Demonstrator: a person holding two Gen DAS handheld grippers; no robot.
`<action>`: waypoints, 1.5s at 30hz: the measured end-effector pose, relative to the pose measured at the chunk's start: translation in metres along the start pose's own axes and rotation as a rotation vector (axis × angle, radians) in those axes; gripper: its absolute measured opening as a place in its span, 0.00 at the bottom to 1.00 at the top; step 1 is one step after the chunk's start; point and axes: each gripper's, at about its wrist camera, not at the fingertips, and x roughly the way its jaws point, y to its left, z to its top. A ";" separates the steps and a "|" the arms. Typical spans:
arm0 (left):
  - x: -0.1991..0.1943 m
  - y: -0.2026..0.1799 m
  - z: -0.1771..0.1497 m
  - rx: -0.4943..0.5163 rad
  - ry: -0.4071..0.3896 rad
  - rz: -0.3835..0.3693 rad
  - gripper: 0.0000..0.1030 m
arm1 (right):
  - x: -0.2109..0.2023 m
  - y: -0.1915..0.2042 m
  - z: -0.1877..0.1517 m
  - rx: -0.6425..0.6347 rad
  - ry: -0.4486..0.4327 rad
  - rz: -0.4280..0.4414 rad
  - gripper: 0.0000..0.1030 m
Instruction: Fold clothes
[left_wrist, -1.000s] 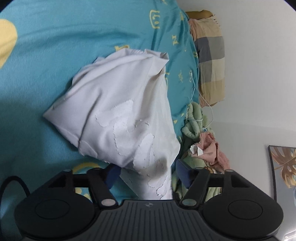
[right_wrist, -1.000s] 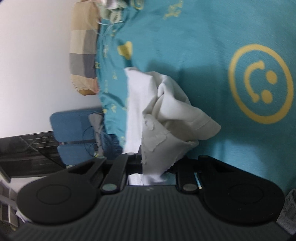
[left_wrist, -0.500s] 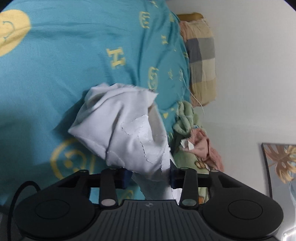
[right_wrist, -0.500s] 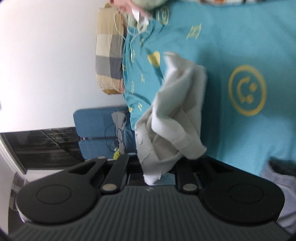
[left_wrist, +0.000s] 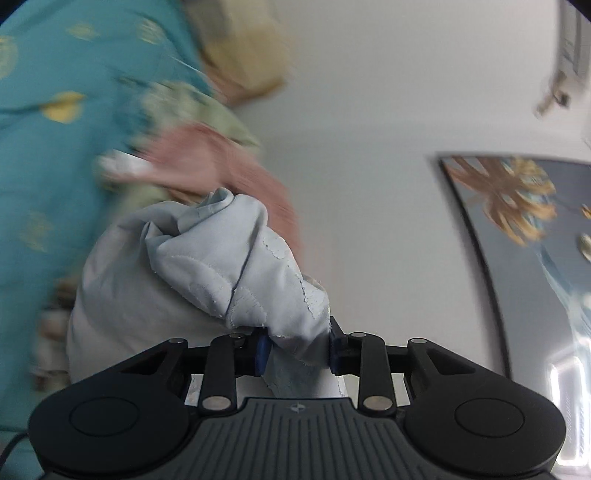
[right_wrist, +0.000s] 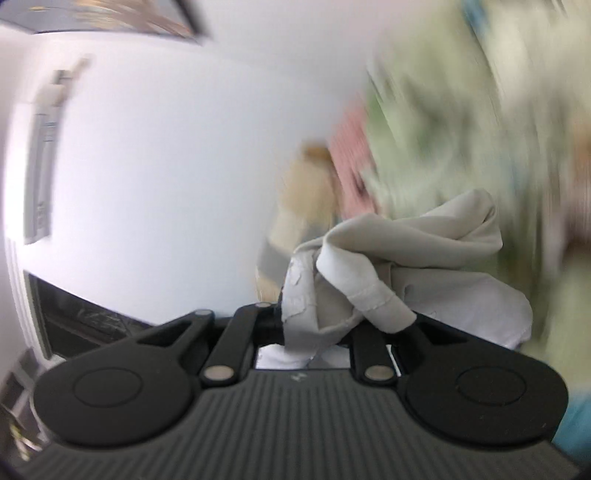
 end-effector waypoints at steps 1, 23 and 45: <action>0.019 -0.017 -0.010 0.025 0.029 -0.044 0.31 | -0.014 0.012 0.025 -0.041 -0.042 0.008 0.15; 0.157 0.077 -0.174 0.405 0.343 0.079 0.40 | -0.081 -0.104 0.085 -0.207 -0.169 -0.338 0.16; -0.023 -0.043 -0.148 1.070 0.021 0.276 1.00 | -0.138 -0.003 -0.002 -0.677 -0.296 -0.569 0.84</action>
